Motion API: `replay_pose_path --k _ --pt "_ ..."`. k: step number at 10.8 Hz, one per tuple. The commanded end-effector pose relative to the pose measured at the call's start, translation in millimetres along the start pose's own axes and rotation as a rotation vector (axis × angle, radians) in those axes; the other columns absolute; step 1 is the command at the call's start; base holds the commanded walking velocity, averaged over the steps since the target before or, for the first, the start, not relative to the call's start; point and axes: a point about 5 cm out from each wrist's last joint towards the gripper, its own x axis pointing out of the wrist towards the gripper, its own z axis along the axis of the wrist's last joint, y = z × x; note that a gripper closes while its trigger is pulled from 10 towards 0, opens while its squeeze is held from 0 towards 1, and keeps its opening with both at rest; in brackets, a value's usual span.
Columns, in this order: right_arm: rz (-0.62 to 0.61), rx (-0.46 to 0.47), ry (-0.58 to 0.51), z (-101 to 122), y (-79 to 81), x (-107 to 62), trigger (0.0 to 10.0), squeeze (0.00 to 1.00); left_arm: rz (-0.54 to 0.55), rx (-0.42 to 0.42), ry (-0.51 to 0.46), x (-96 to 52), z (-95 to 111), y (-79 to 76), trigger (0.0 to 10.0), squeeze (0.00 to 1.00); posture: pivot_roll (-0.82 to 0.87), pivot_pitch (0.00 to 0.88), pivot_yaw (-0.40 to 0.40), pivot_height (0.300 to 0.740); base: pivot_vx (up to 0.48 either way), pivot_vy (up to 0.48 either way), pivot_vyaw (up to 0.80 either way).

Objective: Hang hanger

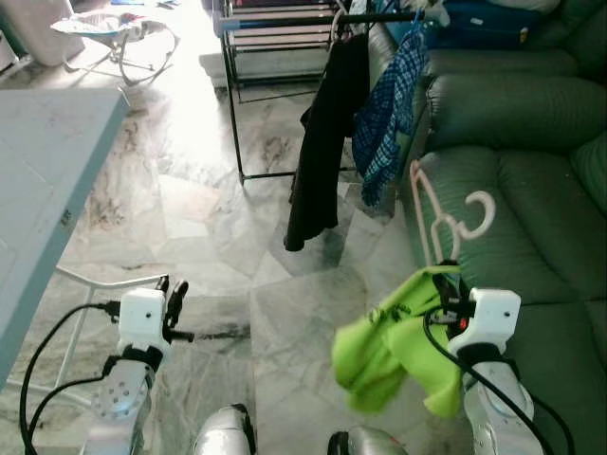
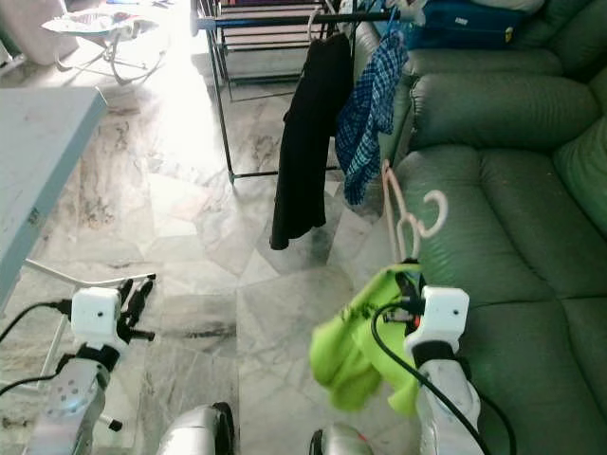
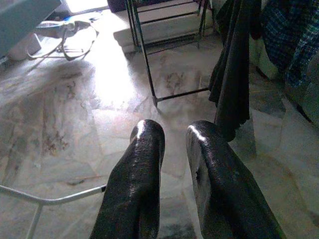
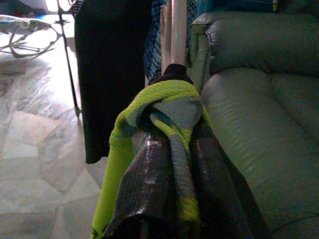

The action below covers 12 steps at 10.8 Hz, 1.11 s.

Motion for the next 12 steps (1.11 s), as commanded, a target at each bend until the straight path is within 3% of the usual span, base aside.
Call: replay_pose_path --k 1,12 --pt "-0.004 0.009 -0.028 7.6 -0.3 1.2 10.0 0.0 0.013 -0.004 0.005 -1.9 0.7 2.1 10.0 0.0 -0.05 0.129 0.0 0.74 0.0 0.0 0.0" --pt "-0.018 -0.016 0.032 -1.1 -9.2 -4.0 10.0 0.0 0.014 0.01 0.035 -5.5 -3.6 4.8 10.0 0.0 -0.05 0.126 0.004 0.74 0.0 0.0 0.0"
